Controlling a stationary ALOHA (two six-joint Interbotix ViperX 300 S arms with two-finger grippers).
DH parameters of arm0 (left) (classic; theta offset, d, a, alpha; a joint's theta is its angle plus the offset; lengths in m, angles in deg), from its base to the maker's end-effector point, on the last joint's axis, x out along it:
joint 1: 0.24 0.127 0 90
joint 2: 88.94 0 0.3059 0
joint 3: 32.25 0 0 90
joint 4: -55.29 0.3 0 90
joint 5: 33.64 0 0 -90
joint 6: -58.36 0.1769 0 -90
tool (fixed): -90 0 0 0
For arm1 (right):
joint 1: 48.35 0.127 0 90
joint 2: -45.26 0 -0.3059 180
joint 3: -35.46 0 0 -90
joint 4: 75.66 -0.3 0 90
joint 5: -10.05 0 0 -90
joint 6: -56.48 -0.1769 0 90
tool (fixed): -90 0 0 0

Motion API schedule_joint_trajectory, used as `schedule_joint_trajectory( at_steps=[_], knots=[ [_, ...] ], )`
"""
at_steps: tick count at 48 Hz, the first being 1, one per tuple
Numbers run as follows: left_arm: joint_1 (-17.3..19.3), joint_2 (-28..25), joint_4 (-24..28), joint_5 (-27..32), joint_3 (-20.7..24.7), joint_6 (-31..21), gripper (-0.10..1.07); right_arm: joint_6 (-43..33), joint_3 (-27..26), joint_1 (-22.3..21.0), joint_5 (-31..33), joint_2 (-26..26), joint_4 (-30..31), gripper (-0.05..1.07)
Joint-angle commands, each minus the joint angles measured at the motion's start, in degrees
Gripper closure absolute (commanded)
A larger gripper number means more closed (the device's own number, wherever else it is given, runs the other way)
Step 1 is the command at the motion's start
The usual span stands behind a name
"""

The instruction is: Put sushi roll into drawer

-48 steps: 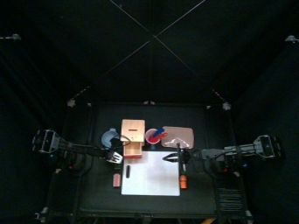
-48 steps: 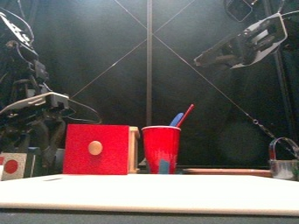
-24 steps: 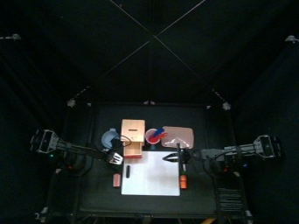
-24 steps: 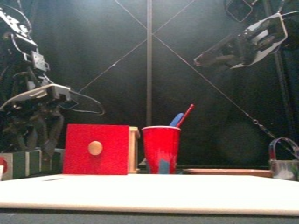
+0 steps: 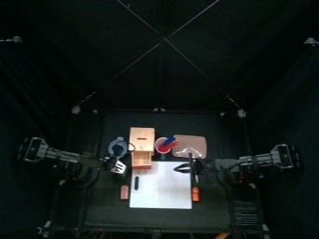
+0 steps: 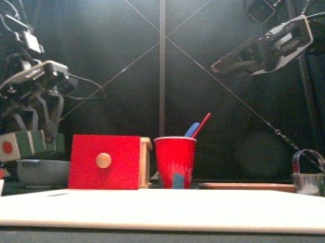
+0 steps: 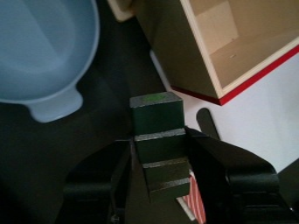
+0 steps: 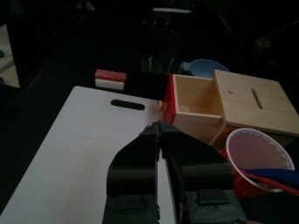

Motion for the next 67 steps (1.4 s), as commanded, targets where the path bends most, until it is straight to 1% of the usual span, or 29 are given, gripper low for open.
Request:
schedule_joint_trajectory(
  at_steps=[1,8,12,15,19,24,32,37,41,48,53,59,67],
  knots=[
    [0.0,4.39,1.41,3.16,0.97,0.35,0.25,-0.09,-0.53,0.0,-0.53,0.44,-0.09,0.97],
    [0.0,9.05,6.42,5.54,1.23,2.29,0.25,0.0,-0.62,-0.09,-0.53,0.35,0.0,0.97],
    [0.35,9.67,8.26,5.36,1.58,4.48,0.25,0.0,-0.7,-0.09,-0.53,0.35,0.0,0.97],
    [0.53,9.58,8.96,5.19,2.29,7.38,0.25,0.0,-0.79,-0.18,-0.53,0.35,0.0,0.97],
    [0.88,8.88,9.14,4.31,3.34,11.34,0.25,0.0,-0.79,-0.18,-0.53,0.44,-0.09,0.97],
    [2.02,7.82,9.23,1.85,4.83,15.73,0.25,0.0,-0.79,-0.18,-0.53,0.44,-0.09,0.97],
    [6.06,5.8,9.49,-3.6,7.12,22.32,0.25,-0.18,-0.62,-0.09,-0.53,0.44,-0.09,0.97],
    [7.91,4.22,9.4,-6.59,8.0,27.86,0.25,-0.26,-0.44,-0.18,-0.53,0.35,-0.09,0.97],
    [8.79,2.99,9.4,-8.7,8.44,32.26,0.25,-0.26,-0.26,-0.18,-0.53,0.44,-0.09,0.97],
    [9.23,0.88,9.32,-12.3,9.84,39.9,0.25,-0.26,-0.18,-0.09,-0.53,0.44,-0.09,0.97],
    [9.84,-0.44,9.23,-13.97,10.99,43.07,0.25,-0.26,-0.09,-0.18,-0.53,0.35,-0.09,0.97],
    [10.46,-2.72,9.58,-15.12,11.78,45.26,0.25,-0.26,-0.09,-0.18,-0.53,0.35,-0.09,0.97],
    [10.46,-6.68,13.97,-19.25,11.78,48.87,0.25,-0.26,0.09,-0.18,-0.53,0.35,-0.09,0.97]
  ],
)
